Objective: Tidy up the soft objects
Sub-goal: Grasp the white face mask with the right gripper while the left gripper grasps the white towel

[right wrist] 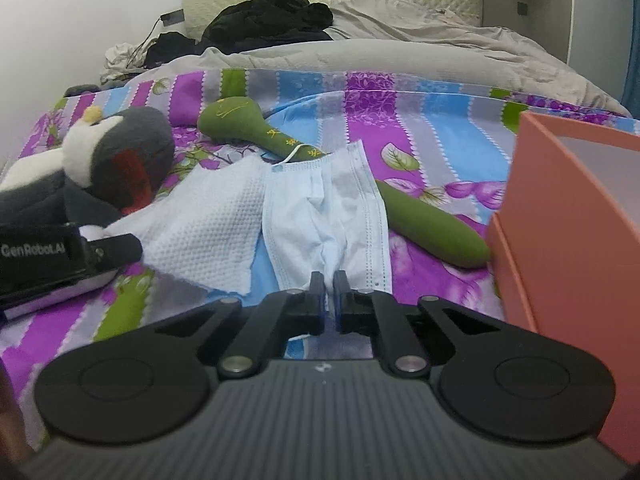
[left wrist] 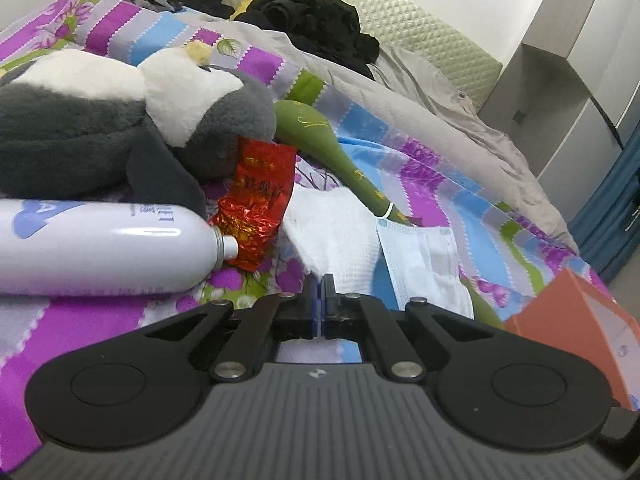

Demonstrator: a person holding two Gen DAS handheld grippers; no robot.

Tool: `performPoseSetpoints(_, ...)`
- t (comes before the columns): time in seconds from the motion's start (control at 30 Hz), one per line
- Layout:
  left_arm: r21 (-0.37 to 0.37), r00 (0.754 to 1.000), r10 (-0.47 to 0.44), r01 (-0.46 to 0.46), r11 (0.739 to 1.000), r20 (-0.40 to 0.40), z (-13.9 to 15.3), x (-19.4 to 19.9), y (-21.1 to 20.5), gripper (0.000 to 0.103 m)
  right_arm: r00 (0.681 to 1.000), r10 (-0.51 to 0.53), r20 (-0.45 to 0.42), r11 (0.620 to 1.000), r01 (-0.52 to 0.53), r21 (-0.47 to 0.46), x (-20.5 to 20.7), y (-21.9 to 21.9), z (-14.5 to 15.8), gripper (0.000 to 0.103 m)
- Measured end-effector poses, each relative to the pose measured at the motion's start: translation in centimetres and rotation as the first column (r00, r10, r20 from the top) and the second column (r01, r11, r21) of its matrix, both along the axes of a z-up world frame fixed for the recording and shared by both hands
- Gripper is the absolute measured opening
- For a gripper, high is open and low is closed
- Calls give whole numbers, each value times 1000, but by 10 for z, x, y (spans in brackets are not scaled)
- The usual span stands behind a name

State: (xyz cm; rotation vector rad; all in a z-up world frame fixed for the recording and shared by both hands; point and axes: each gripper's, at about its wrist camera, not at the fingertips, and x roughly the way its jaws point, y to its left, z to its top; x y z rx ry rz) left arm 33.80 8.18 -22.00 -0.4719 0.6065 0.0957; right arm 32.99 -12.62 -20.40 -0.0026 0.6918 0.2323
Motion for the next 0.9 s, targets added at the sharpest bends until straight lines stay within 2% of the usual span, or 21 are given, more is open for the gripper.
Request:
performPoseSetpoints(0.3, -37, 997, -73, 72, 997, -20, 33, -60, -24, 1, 1000, -14, -18, 1000, 13, -27, -51, -19, 35, 8)
performPoseSetpoints(0.53, -45, 996, -83, 82, 996, -31, 55, -116, -36, 1, 999, -18, -27, 999, 17, -38, -94, -35, 60, 8)
performPoseSetpoints(0.9, -67, 992, -60, 53, 996, -109, 61, -202, -27, 1, 994, 30, -103, 998, -36, -56, -163, -42, 62, 8)
